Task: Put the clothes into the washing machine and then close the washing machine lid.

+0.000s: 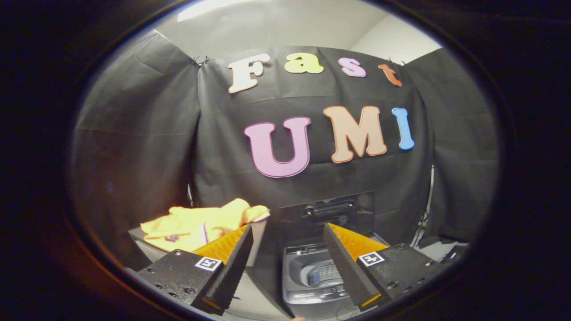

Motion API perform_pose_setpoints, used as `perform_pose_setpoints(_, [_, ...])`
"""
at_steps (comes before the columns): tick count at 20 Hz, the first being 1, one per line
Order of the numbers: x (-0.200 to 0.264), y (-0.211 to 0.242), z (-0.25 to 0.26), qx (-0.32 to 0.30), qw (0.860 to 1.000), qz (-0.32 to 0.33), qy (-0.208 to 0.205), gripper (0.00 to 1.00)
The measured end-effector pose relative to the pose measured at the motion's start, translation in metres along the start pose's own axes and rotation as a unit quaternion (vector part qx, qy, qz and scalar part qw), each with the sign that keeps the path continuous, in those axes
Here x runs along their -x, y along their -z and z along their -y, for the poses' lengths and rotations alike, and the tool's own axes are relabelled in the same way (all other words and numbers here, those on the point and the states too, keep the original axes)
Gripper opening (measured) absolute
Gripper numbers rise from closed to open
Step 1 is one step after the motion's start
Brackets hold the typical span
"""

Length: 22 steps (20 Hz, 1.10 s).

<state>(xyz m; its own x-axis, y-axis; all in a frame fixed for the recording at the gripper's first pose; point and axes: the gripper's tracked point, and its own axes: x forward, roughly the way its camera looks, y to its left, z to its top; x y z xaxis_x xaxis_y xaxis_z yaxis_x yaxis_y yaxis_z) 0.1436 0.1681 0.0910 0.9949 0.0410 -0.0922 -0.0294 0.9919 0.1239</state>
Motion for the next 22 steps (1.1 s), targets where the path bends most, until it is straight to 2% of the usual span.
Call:
perform_pose_setpoints(5, [-0.058,0.011,-0.088,-0.022,0.997,-0.060,-0.036,0.96])
perform_pose_setpoints(9, [-0.102,0.032,-0.135,0.026,0.993,-0.108,-0.041,0.96])
perform_pose_setpoints(12, [-0.122,0.059,-0.180,0.051,0.982,-0.167,-0.078,0.97])
perform_pose_setpoints(14, [-0.137,0.083,-0.191,0.071,0.971,-0.211,-0.085,0.98])
perform_pose_setpoints(17, [-0.147,0.109,-0.186,0.106,0.956,-0.268,-0.057,1.00])
perform_pose_setpoints(18, [-0.151,0.106,-0.188,0.110,0.958,-0.259,-0.054,0.99])
perform_pose_setpoints(19, [-0.147,0.110,-0.189,0.114,0.953,-0.276,-0.053,0.99])
perform_pose_setpoints(22, [-0.146,0.111,-0.189,0.109,0.951,-0.284,-0.057,0.97])
